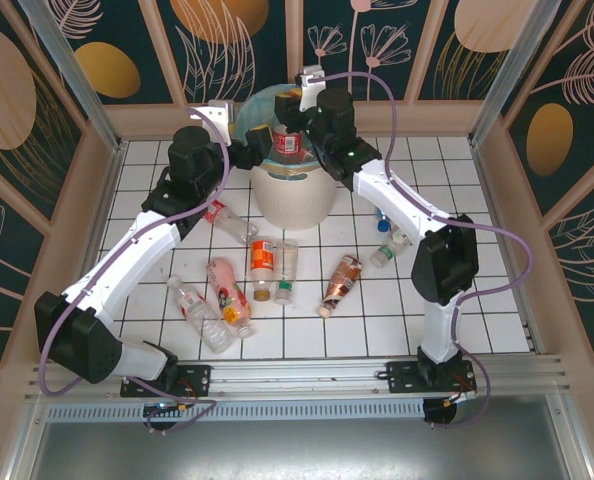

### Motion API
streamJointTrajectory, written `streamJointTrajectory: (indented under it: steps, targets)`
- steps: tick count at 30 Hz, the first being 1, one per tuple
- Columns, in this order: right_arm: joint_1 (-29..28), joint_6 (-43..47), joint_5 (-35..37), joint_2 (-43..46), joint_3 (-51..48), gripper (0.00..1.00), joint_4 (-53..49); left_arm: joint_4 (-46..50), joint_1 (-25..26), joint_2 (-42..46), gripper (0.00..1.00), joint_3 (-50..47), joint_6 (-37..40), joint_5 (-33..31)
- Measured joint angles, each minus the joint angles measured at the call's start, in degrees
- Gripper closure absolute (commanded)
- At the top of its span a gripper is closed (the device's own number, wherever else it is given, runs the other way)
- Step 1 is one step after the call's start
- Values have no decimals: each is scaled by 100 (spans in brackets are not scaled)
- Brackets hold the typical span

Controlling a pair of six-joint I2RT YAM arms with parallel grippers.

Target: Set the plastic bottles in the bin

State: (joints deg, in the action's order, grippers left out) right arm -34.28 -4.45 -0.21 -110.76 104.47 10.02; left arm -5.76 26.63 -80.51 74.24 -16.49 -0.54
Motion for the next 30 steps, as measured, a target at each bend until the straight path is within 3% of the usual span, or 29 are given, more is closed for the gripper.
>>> streamJointTrajectory:
  steps: [13,26,30]
  targets:
    - [0,166,-389,-4,0,65,9,-2,0,0,18,-33,39,-63]
    - [-4,507,-1049,-4,195,63,-367,-2,0,0,17,-90,111,-323]
    - [-4,739,-1290,-4,396,58,-809,-4,0,11,17,-127,162,-426]
